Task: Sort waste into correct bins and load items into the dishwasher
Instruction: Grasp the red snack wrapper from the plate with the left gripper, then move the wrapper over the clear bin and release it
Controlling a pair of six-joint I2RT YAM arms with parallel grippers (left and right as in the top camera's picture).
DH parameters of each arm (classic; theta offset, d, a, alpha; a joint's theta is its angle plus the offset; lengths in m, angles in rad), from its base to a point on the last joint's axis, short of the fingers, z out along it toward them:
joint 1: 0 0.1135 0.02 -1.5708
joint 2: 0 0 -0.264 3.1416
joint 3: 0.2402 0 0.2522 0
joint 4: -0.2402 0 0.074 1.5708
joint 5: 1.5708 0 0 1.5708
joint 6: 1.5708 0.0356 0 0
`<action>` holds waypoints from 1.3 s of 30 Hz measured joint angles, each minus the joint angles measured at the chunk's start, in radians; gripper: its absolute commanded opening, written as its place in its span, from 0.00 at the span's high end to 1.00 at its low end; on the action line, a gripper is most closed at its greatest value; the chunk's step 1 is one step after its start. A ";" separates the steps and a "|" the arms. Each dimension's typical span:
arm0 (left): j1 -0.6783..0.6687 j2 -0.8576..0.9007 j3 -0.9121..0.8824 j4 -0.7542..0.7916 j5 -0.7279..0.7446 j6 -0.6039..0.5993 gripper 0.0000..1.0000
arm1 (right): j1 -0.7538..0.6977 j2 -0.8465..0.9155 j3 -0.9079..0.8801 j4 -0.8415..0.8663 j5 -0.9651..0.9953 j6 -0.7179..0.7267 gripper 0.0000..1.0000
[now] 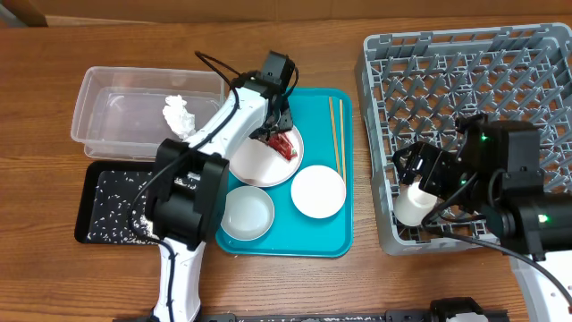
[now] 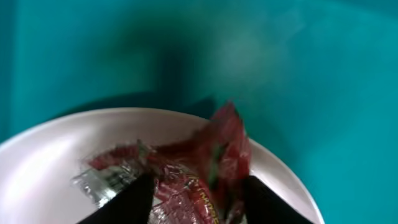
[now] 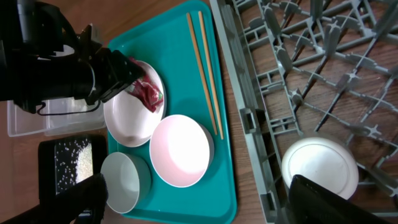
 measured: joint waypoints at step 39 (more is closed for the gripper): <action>0.402 -0.315 0.081 -0.296 -0.074 0.202 0.28 | 0.000 0.014 0.000 0.002 0.000 0.000 0.01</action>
